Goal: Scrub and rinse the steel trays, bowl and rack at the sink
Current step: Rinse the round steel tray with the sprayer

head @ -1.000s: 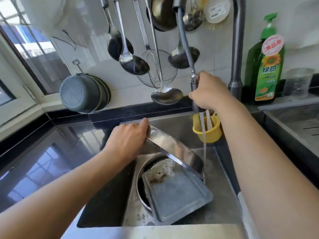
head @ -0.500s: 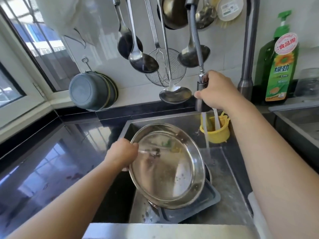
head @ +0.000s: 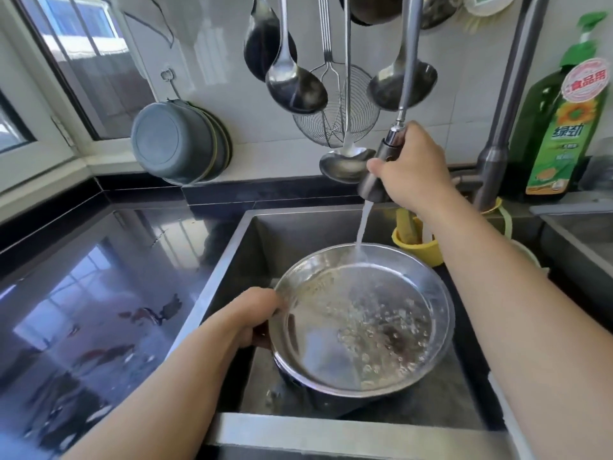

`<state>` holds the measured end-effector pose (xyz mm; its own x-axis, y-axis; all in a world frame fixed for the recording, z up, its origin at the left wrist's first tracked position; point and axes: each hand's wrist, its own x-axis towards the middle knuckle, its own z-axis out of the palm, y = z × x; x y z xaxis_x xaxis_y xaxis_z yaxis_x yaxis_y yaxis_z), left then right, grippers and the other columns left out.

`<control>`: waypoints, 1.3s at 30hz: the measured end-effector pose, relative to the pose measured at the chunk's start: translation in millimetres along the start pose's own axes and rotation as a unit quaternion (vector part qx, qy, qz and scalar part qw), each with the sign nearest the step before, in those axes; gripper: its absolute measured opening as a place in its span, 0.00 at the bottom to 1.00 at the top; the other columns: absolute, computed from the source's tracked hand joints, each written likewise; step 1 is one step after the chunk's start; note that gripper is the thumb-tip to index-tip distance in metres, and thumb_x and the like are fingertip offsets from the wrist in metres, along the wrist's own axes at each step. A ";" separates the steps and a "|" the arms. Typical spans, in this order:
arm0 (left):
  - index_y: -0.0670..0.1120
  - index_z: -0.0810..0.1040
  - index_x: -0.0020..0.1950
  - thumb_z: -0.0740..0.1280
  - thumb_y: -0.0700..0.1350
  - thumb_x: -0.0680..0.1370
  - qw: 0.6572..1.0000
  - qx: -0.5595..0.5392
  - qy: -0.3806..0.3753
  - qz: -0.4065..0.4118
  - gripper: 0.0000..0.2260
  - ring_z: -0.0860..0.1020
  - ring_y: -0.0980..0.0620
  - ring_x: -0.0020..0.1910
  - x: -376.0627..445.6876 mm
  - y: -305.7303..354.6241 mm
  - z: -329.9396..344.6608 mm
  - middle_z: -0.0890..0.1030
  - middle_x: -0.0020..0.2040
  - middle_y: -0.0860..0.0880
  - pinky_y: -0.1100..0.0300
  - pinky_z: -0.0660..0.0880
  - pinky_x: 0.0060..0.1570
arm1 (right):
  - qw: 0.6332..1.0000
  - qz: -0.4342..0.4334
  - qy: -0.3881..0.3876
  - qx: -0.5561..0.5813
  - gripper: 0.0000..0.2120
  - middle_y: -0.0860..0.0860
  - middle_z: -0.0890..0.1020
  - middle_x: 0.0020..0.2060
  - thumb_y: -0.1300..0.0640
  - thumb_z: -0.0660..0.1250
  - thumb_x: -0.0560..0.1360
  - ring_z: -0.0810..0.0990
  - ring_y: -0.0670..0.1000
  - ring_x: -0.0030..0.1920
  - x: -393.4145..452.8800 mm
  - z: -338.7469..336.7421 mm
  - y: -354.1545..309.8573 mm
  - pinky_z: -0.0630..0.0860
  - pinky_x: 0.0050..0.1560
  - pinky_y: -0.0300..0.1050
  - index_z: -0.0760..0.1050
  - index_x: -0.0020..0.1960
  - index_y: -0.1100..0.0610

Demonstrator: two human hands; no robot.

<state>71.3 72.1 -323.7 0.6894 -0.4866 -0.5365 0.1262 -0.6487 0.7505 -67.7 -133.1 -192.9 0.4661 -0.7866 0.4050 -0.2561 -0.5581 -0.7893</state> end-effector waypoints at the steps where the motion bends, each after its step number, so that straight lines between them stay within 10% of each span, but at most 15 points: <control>1: 0.38 0.82 0.46 0.64 0.34 0.80 1.000 -0.004 -0.014 -0.006 0.07 0.83 0.43 0.34 1.6 -0.9 0.1 0.84 0.37 0.41 0.51 0.83 0.33 | 1.000 -0.001 0.001 0.010 0.14 0.42 0.74 0.42 0.55 0.74 0.76 0.76 0.53 0.49 -0.9 2.2 -1.0 0.70 0.49 0.47 0.70 0.55 0.54; 19: 0.40 0.81 0.60 0.70 0.36 0.81 0.998 -0.022 -0.044 0.029 0.08 0.87 0.40 0.50 14.5 -2.9 -2.0 0.88 0.50 0.40 0.44 0.85 0.49 | 0.957 0.058 -0.113 0.262 0.13 0.57 0.82 0.54 0.64 0.73 0.76 0.85 0.56 0.52 -9.6 18.6 -27.0 0.85 0.46 0.60 0.72 0.57 0.59; 27: 0.41 0.84 0.49 0.67 0.34 0.79 0.988 -0.053 0.115 0.087 0.07 0.81 0.43 0.37 15.7 1.3 -9.0 0.84 0.43 0.39 0.58 0.75 0.31 | 0.953 0.069 -0.188 0.226 0.16 0.58 0.84 0.52 0.65 0.71 0.78 0.86 0.58 0.51 -12.2 -0.5 -35.2 0.85 0.45 0.61 0.72 0.64 0.64; 32: 0.46 0.76 0.33 0.64 0.42 0.78 0.958 0.038 0.225 0.175 0.13 0.74 0.46 0.32 5.6 7.1 -8.7 0.76 0.30 0.49 0.56 0.69 0.34 | 0.968 0.062 -0.201 0.140 0.09 0.55 0.84 0.47 0.65 0.70 0.78 0.87 0.55 0.45 -8.8 -14.9 -30.7 0.85 0.46 0.61 0.75 0.56 0.56; 39: 0.45 0.71 0.35 0.60 0.51 0.84 0.919 0.072 0.319 0.220 0.19 0.73 0.45 0.35 -4.6 13.2 -5.9 0.76 0.32 0.48 0.52 0.67 0.36 | 0.993 0.043 -0.109 -0.019 0.13 0.54 0.79 0.52 0.58 0.73 0.75 0.81 0.57 0.51 -1.2 -22.1 -14.2 0.81 0.49 0.55 0.71 0.54 0.52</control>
<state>74.0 69.2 -309.0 0.9350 -0.3080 0.1756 -0.3283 -0.5648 0.7572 -83.3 -130.0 -172.0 0.6121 -0.7584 0.2242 -0.3333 -0.5044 -0.7966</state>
